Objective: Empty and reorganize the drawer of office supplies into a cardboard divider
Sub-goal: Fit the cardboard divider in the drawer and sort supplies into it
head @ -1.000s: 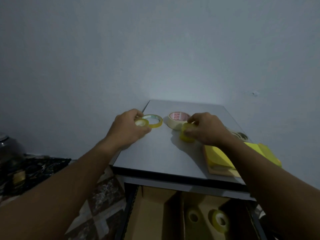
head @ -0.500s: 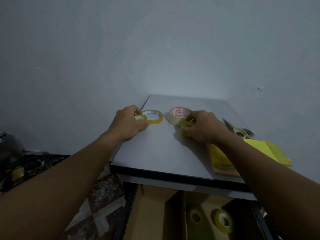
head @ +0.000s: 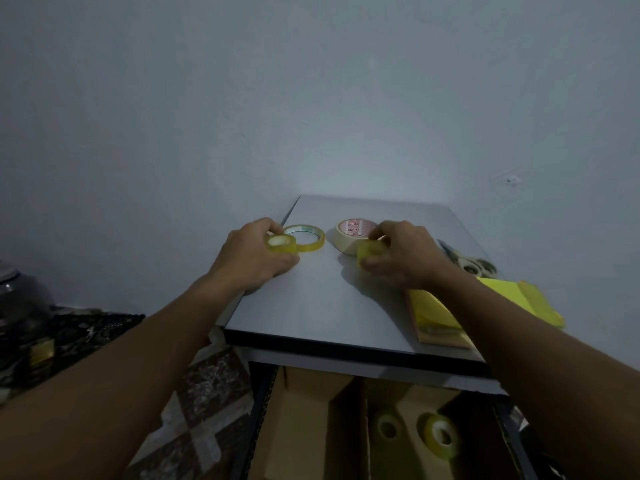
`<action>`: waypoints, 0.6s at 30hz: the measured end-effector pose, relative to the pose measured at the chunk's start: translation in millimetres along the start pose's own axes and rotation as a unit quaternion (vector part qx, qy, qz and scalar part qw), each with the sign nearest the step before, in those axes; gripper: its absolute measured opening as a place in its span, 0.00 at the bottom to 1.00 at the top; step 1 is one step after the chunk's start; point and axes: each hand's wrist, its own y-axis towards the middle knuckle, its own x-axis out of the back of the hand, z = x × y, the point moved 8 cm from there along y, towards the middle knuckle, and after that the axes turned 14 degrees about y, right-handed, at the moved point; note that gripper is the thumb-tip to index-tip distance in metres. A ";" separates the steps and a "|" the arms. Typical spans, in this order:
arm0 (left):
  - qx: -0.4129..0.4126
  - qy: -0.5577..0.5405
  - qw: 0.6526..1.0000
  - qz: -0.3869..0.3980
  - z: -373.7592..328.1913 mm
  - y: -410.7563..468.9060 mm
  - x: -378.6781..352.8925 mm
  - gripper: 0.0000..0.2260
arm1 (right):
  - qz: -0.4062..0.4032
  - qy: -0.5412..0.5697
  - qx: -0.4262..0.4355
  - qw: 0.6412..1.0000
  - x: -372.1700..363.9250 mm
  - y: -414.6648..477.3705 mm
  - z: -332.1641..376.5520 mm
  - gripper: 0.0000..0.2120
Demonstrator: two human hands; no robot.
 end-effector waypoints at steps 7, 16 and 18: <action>-0.038 -0.041 0.998 -0.002 -39.4 -61.6 22.1 0.19 | -0.047 0.030 0.029 0.998 39.2 -61.8 13.5 0.26; -0.088 -0.094 0.989 0.067 -94.9 -162.0 -9.4 0.19 | -0.063 0.074 0.011 0.995 60.9 -160.9 -18.2 0.23; -0.094 -0.106 0.985 0.102 -104.5 -180.5 -26.8 0.20 | -0.070 0.098 -0.005 0.993 66.0 -177.9 -31.8 0.23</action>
